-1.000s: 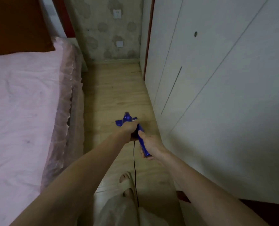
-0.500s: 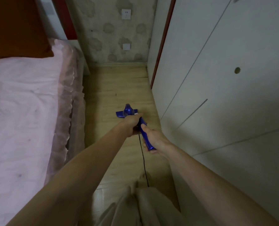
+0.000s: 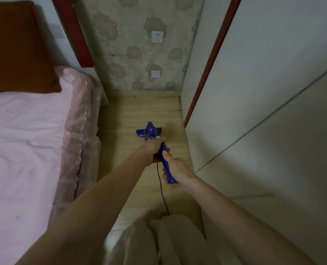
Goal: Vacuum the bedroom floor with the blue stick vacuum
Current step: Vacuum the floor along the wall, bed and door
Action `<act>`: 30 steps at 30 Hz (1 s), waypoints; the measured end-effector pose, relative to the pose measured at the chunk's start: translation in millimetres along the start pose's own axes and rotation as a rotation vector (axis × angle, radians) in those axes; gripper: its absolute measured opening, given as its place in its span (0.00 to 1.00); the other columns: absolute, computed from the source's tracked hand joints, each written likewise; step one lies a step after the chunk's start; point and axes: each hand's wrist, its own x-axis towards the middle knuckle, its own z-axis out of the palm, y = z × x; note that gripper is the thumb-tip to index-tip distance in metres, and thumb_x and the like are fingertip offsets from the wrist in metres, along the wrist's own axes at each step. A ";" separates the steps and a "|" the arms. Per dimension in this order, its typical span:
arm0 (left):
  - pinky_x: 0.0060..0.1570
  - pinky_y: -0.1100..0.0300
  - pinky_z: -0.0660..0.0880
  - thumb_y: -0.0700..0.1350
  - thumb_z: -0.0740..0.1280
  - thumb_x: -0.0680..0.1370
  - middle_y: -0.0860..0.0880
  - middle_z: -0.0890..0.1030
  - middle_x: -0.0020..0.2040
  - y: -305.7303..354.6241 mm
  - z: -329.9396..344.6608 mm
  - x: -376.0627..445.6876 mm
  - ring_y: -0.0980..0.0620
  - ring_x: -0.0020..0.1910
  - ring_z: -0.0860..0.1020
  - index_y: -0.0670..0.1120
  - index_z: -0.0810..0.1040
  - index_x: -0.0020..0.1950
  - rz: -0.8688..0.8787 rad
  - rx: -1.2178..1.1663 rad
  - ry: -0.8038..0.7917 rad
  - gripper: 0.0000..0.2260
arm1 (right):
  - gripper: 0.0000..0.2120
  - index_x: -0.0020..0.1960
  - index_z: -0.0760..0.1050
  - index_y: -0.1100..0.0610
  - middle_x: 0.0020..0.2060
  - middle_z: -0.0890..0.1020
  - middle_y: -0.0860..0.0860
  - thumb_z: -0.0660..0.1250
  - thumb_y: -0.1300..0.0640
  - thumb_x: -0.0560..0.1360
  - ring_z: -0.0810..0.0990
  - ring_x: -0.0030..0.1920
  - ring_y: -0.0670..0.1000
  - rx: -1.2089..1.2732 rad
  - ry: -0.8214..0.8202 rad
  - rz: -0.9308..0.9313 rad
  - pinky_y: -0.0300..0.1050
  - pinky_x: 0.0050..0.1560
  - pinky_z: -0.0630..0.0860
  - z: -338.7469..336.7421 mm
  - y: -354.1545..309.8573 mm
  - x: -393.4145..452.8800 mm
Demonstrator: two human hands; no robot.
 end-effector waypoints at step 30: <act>0.34 0.58 0.76 0.48 0.62 0.81 0.47 0.80 0.37 103.6 -21.1 43.8 0.51 0.37 0.79 0.43 0.73 0.46 -0.032 0.126 -0.128 0.09 | 0.24 0.49 0.74 0.60 0.34 0.78 0.53 0.56 0.39 0.80 0.76 0.28 0.48 -0.033 0.084 0.009 0.38 0.28 0.73 7.6 -109.8 29.2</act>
